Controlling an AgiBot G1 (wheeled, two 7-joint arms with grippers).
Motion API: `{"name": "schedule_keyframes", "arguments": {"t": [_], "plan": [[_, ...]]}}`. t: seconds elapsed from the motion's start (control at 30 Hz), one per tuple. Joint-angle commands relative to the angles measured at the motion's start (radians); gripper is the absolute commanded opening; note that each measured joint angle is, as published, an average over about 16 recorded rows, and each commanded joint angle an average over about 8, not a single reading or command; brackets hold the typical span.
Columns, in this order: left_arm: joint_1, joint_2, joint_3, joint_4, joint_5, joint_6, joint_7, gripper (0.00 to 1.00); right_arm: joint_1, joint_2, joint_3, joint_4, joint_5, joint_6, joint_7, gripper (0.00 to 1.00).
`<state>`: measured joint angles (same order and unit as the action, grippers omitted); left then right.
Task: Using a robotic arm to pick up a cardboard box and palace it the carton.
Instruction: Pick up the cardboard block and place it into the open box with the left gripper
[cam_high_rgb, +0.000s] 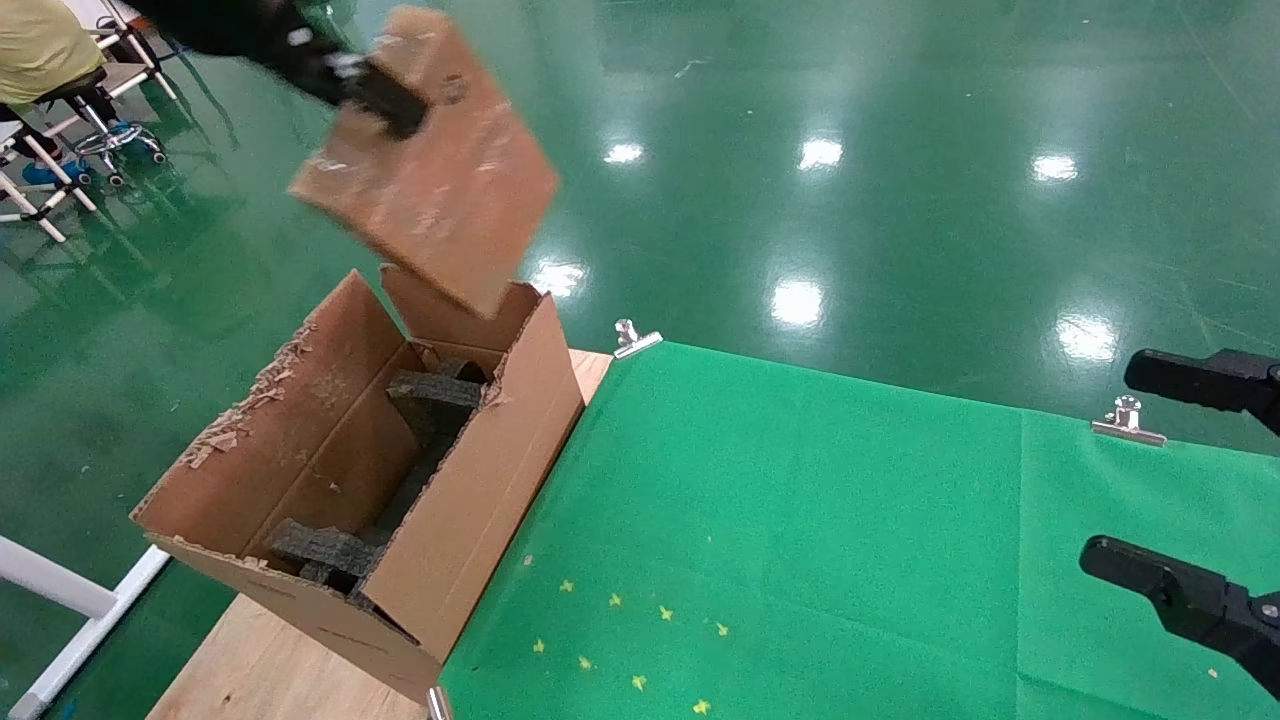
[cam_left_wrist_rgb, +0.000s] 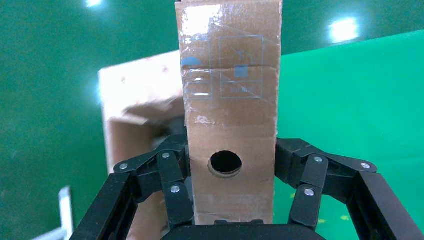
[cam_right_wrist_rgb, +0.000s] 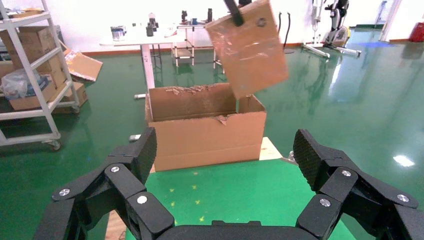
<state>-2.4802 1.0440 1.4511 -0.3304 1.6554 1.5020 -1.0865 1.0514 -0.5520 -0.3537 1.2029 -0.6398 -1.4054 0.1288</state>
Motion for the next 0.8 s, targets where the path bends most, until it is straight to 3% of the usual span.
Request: {"name": "schedule_keyframes", "arguments": {"t": [0.03, 0.33, 0.57, 0.8], "plan": [[-0.012, -0.018, 0.007, 0.056, 0.017, -0.011, 0.048, 0.0, 0.0, 0.0, 0.0, 0.0, 0.0, 0.0, 0.0, 1.0], [0.058, -0.118, 0.02, 0.209, 0.039, -0.133, 0.212, 0.0, 0.0, 0.0, 0.0, 0.0, 0.0, 0.0, 0.0, 1.0], [0.162, -0.165, 0.006, 0.269, 0.02, -0.276, 0.262, 0.0, 0.0, 0.0, 0.0, 0.0, 0.0, 0.0, 0.0, 1.0], [0.213, -0.173, -0.017, 0.291, -0.015, -0.296, 0.288, 0.0, 0.0, 0.0, 0.0, 0.0, 0.0, 0.0, 0.0, 1.0]]}}
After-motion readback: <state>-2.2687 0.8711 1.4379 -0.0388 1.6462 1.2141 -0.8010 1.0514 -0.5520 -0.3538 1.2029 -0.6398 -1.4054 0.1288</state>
